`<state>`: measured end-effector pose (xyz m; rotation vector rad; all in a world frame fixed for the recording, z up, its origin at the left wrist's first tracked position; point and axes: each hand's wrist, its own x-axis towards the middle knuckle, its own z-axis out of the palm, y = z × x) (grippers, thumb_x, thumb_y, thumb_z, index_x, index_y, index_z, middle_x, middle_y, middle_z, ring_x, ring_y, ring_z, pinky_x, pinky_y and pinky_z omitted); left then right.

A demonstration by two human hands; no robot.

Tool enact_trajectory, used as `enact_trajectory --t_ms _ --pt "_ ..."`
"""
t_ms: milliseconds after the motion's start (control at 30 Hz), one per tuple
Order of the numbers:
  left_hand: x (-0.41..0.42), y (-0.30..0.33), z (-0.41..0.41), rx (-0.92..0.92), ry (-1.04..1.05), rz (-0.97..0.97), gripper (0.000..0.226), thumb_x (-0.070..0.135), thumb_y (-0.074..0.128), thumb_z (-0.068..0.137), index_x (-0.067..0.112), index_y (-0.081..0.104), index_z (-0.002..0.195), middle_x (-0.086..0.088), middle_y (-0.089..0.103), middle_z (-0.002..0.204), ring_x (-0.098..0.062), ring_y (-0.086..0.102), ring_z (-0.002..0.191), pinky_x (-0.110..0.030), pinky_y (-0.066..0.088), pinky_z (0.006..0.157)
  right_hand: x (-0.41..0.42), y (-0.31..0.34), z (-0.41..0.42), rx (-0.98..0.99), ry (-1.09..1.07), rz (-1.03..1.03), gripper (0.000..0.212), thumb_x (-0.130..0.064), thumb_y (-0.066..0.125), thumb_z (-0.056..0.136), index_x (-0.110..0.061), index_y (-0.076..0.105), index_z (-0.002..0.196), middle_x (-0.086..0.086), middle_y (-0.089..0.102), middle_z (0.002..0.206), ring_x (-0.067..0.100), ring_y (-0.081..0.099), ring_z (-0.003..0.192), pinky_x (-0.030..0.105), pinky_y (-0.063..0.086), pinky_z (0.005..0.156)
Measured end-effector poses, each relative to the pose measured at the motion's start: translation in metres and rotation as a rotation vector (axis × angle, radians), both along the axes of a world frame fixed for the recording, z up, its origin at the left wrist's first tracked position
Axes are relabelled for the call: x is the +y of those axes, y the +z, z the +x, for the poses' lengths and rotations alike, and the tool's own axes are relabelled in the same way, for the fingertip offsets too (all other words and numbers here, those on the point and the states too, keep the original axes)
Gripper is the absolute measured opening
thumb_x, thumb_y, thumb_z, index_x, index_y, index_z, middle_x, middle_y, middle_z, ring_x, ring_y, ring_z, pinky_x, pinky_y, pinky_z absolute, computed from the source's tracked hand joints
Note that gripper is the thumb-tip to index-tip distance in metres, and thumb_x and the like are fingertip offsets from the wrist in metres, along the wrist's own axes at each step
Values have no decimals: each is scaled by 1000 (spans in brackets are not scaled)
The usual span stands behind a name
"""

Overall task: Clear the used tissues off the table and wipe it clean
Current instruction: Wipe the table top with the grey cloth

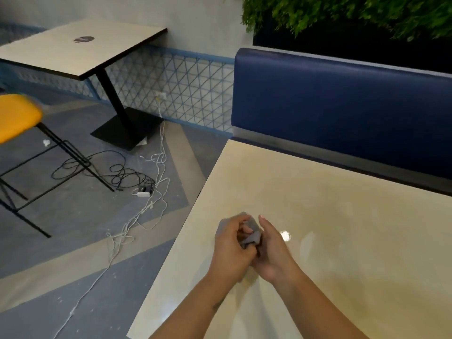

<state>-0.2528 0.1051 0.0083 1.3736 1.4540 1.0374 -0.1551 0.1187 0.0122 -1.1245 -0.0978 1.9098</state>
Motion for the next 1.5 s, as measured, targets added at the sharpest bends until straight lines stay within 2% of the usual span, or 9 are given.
enact_trajectory --t_ms 233,367,500,600,800,1000,1167,1333,1500 --pt "40 -1 -46 -34 -194 20 37 9 61 79 37 56 104 8 62 89 -2 58 79 -12 46 67 31 -17 -21 -188 -268 -125 29 -7 43 94 -2 55 68 11 54 57 21 51 59 28 49 57" --pt "79 -20 -73 -1 -89 6 32 5 55 88 34 57 99 9 60 87 1 50 64 -8 39 58 48 4 -18 -607 -324 98 17 -11 45 97 -5 61 98 15 56 73 24 52 66 24 46 60" --pt "118 -38 -85 120 -42 26 23 9 52 92 26 58 106 2 59 96 0 49 60 -8 39 60 67 7 -28 -1166 -55 499 35 -26 46 98 -28 51 133 -11 57 122 11 54 109 24 47 92" --pt "146 -52 -85 238 -31 50 28 5 53 89 18 58 113 -2 58 107 -4 51 74 -7 35 70 85 -22 -36 -1378 306 537 47 -44 46 95 -32 41 140 -8 39 147 14 28 139 43 20 117" --pt "198 -79 -75 540 148 -67 36 18 52 92 6 51 126 -16 47 128 -34 38 118 -32 22 99 123 -68 -47 -1726 559 402 54 -45 28 100 -31 13 150 0 -1 160 23 -9 146 48 -4 116" --pt "243 -95 -63 419 18 -394 53 38 20 102 0 51 121 -23 54 126 -38 48 116 -40 35 96 147 -100 -60 -1895 694 366 65 -55 -8 86 -31 -14 147 1 -19 157 23 -21 143 51 -13 114" --pt "248 -86 -57 433 36 -369 57 38 14 102 0 51 122 -21 55 127 -36 49 119 -38 36 97 152 -111 -37 -2024 620 442 64 -50 26 93 -18 23 149 2 25 155 21 16 144 48 7 111" --pt "247 -82 -54 545 66 -380 55 37 12 102 3 51 121 -21 58 120 -38 51 113 -39 38 88 181 -106 -12 -2038 700 432 65 -52 1 91 -20 -19 144 0 -12 158 15 -23 138 41 -20 113" --pt "247 -83 -51 585 98 -373 52 36 13 102 5 52 119 -21 60 117 -37 53 109 -36 37 82 224 -103 -25 -2034 754 386 65 -51 3 97 -17 -17 148 2 -18 158 23 -18 144 45 -13 115"
